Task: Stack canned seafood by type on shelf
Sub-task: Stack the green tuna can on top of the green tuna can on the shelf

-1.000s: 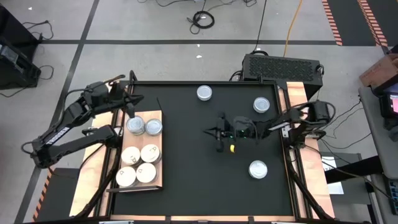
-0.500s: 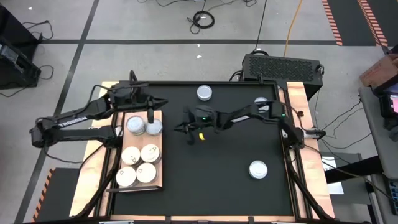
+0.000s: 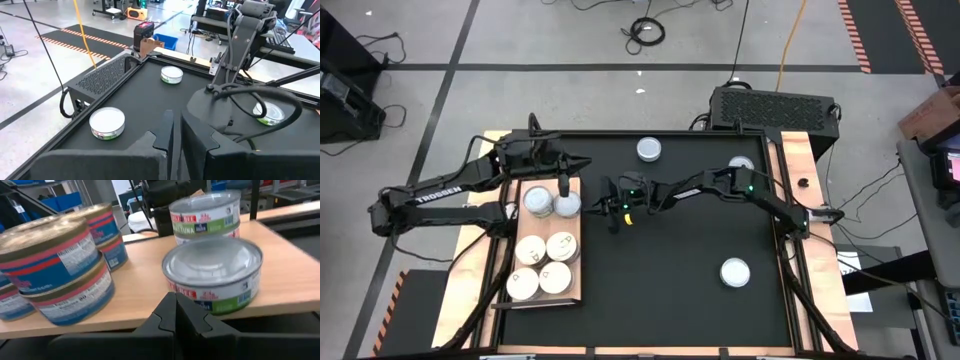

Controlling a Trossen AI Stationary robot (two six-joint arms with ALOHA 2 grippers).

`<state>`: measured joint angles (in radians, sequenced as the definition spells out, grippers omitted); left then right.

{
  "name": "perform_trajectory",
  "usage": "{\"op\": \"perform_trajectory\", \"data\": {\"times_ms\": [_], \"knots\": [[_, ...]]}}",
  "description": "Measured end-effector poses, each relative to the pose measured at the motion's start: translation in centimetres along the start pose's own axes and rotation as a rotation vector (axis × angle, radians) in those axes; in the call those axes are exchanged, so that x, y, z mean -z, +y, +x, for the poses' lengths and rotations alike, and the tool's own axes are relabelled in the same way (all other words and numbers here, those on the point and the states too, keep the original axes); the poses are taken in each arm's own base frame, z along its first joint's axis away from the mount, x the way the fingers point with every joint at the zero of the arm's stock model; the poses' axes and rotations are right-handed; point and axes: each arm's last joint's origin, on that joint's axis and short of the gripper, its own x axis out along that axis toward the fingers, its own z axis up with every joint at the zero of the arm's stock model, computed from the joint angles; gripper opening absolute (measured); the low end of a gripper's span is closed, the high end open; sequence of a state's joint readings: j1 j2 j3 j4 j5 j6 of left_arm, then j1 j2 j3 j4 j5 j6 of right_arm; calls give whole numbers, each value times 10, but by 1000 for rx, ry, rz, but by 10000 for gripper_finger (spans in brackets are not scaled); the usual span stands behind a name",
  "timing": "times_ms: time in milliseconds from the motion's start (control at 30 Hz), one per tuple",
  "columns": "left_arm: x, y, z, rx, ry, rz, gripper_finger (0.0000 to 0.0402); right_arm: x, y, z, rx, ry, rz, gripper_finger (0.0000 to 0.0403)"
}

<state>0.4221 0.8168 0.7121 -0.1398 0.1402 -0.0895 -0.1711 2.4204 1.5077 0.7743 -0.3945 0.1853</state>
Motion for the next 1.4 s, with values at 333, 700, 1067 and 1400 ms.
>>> {"op": "perform_trajectory", "data": {"times_ms": [333, 700, 1067, 1400], "knots": [[1, 1, 4, -1, 13, -3, 35, 1, -2, 1, 55, -6, -20, 0], [3, 1, 7, -2, 24, -5, 35, -2, -4, 2, 123, -24, -60, 0], [3, 1, 7, 2, 23, -11, 35, -12, -5, 8, 125, 11, -112, 0], [3, 1, 7, 7, 32, -4, 35, -11, -4, 7, 6, 37, -140, 0]]}}
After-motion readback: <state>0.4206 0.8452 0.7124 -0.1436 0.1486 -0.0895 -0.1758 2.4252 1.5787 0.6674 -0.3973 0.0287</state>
